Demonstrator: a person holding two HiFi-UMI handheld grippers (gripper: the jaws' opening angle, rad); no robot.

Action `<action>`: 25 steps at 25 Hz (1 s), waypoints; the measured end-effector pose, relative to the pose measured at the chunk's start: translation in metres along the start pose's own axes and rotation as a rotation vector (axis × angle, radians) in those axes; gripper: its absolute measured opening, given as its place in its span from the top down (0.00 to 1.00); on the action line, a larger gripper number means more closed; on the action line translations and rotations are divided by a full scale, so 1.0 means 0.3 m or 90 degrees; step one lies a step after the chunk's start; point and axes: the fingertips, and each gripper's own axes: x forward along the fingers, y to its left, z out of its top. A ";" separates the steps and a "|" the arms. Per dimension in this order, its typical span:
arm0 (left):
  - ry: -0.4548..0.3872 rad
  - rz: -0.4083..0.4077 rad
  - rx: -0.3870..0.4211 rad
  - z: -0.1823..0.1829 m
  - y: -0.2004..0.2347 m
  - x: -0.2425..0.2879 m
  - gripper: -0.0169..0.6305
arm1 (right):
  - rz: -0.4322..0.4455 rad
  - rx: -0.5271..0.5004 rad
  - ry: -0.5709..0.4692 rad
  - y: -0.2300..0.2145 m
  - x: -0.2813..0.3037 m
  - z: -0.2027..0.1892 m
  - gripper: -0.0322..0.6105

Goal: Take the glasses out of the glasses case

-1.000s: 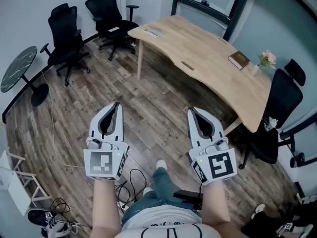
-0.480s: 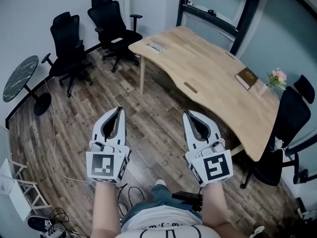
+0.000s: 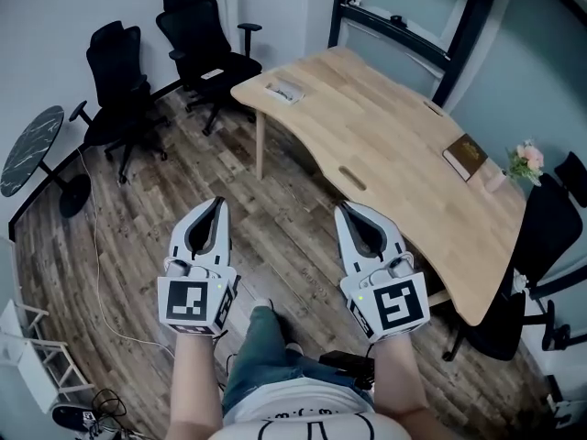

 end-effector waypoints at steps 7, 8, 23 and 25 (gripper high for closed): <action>0.003 0.003 -0.007 -0.069 0.147 0.259 0.95 | -0.004 -0.003 0.020 -0.112 0.244 -0.080 0.93; 0.004 0.006 -0.012 -0.081 0.185 0.303 0.95 | -0.008 -0.003 0.022 -0.132 0.292 -0.089 0.93; -0.008 -0.010 -0.041 -0.159 0.759 1.034 0.95 | -0.041 -0.019 0.056 -0.342 1.164 -0.130 0.93; -0.003 -0.015 -0.043 -0.176 0.790 1.099 0.95 | -0.038 -0.018 0.066 -0.353 1.238 -0.150 0.93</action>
